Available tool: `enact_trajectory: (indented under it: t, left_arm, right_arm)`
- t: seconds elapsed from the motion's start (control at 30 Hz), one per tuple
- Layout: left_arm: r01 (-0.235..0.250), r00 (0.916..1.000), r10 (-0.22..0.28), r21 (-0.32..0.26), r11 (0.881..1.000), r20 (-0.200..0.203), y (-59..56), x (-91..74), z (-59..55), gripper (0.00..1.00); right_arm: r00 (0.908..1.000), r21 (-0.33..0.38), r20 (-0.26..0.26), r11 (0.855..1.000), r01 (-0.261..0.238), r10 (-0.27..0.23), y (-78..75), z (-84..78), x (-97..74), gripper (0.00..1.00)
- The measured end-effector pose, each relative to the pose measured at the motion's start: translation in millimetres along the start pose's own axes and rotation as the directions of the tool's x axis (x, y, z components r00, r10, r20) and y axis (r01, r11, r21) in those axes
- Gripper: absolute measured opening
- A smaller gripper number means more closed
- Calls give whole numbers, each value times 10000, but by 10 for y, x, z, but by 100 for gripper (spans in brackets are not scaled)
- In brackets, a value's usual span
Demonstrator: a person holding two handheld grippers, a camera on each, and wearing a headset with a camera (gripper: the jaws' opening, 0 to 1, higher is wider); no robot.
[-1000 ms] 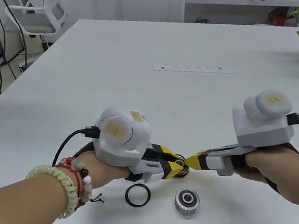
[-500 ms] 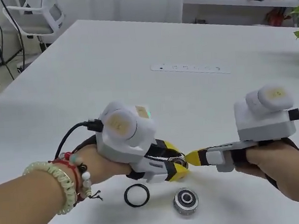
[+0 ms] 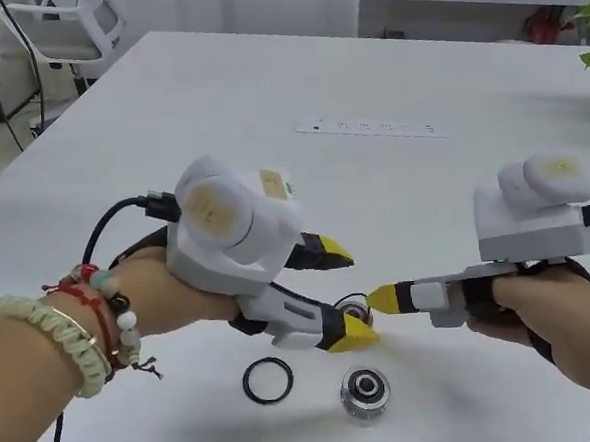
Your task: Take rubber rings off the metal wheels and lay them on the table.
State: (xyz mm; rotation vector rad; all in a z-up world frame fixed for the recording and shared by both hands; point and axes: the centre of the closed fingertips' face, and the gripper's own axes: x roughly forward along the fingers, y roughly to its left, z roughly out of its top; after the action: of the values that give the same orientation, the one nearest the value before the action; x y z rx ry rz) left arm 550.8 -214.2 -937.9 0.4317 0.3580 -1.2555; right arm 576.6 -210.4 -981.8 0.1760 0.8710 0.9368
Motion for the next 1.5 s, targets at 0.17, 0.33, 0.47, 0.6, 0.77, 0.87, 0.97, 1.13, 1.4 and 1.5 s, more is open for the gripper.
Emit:
enact_trajectory:
  t: [0.17,0.33,0.47,0.6,0.77,0.87,0.97,1.13,1.4,1.5]
  left_arm:
    - [112,9999,-112,122,9999,3,-46,-144,99,57]
    - [-72,9999,70,165,9998,126,-95,-364,139,61]
    - [-238,9995,237,28,9997,185,-124,-529,154,68]
    - [-756,9963,745,247,9968,422,-95,-740,184,75]
    - [-1304,9908,1303,16,9915,370,-61,-993,120,77]
    - [-1643,9860,1650,-286,9860,226,-48,-1119,22,79]
    - [-2016,9794,2017,-608,9776,-40,-49,-1234,-131,78]
    - [-2517,9677,2517,-1265,9595,-161,-76,-1356,-315,83]
    - [-2627,9646,2614,-2063,9426,-341,-260,-1291,-558,84]
    - [-2562,9664,2543,-2277,9394,-381,-314,-1263,-601,85]
  right_arm:
    - [9998,-180,200,9998,46,-43,20,61,-25,0]
    - [9987,-47,505,10000,-14,16,13,134,-63,0]
    - [9982,27,600,10000,-59,57,8,157,-71,0]
    - [9978,23,630,9998,-193,191,42,171,-62,0]
    - [9969,-208,589,9985,-501,512,168,177,-22,0]
    - [9959,-322,564,9971,-691,708,234,183,-4,0]
    - [9943,-391,561,9953,-888,909,302,185,12,0]
    - [9878,-101,397,9886,-1502,1505,444,122,75,0]
    - [9803,-191,-27,9801,-1974,1974,623,14,162,0]
    - [9789,-251,-221,9787,-2038,2033,656,-38,190,0]
